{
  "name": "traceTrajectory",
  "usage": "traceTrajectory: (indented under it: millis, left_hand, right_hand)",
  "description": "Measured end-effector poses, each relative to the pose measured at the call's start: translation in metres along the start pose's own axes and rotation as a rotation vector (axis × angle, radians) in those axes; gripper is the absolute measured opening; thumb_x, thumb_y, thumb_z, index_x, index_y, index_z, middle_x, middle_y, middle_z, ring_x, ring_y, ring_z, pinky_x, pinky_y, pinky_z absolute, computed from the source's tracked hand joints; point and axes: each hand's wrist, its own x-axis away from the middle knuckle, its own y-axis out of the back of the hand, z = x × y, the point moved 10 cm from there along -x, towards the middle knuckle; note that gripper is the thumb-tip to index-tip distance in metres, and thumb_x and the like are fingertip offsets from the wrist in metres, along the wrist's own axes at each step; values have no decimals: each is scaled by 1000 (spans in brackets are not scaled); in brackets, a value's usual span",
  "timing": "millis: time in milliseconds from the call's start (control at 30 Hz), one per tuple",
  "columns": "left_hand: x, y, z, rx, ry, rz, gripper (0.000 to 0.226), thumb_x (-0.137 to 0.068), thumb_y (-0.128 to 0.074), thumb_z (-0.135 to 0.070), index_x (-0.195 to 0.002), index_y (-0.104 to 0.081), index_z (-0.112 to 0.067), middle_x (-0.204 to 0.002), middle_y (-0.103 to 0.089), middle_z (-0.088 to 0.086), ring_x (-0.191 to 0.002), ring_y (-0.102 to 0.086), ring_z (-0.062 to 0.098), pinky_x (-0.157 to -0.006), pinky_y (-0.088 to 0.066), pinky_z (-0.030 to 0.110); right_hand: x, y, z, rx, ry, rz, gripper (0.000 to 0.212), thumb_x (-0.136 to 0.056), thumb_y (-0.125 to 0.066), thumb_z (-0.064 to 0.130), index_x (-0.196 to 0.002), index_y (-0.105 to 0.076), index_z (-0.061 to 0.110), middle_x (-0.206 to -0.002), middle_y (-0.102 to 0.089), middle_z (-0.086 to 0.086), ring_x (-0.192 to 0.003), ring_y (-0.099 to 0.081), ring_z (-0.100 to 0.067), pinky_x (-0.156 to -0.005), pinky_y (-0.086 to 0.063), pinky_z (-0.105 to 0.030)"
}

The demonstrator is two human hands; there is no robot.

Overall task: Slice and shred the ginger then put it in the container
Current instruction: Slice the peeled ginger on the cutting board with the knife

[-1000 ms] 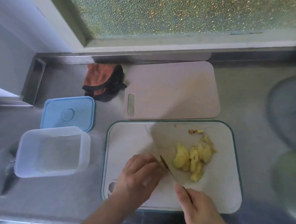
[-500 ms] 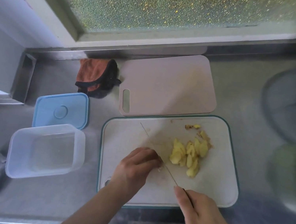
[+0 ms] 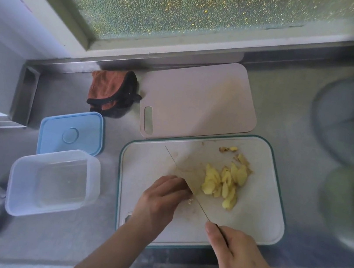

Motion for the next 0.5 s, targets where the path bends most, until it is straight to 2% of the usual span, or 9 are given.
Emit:
traceTrajectory:
  millis: [167,267,367,500]
  left_hand:
    - [-3,-1,2,19,-27,21,20,-78,-79,7,-92,-80,-7,-104,-74,7,-97,-69,24,-83,-59,31]
    - [-5,-3,2,14,-59,69,23,-76,-80,9,-93,-81,-7,-101,-75,7,-95,-69,23,-80,-60,32]
    - [-6,-5,2,16,-80,118,30,-72,-84,12,-95,-81,-7,-99,-74,6,-93,-69,24,-76,-60,33]
    - [-6,-8,4,15,-103,152,29,-74,-83,11,-98,-80,-6,-96,-74,6,-90,-69,26,-71,-60,33]
  right_hand:
    - [0,0,3,28,-2,7,64,-78,-20,69,-64,-50,14,-57,-50,0,-59,-50,-7,-61,-40,-27]
    - [-2,-2,4,50,0,27,75,-74,-15,73,-68,-53,9,-61,-51,-6,-61,-51,-14,-62,-41,-30]
    - [-4,-4,4,71,-11,48,70,-72,-13,74,-65,-49,14,-59,-48,-4,-58,-49,-10,-60,-40,-28]
    - [-14,-6,8,70,-4,57,64,-72,-13,73,-60,-41,17,-54,-40,-1,-54,-43,-10,-57,-35,-25]
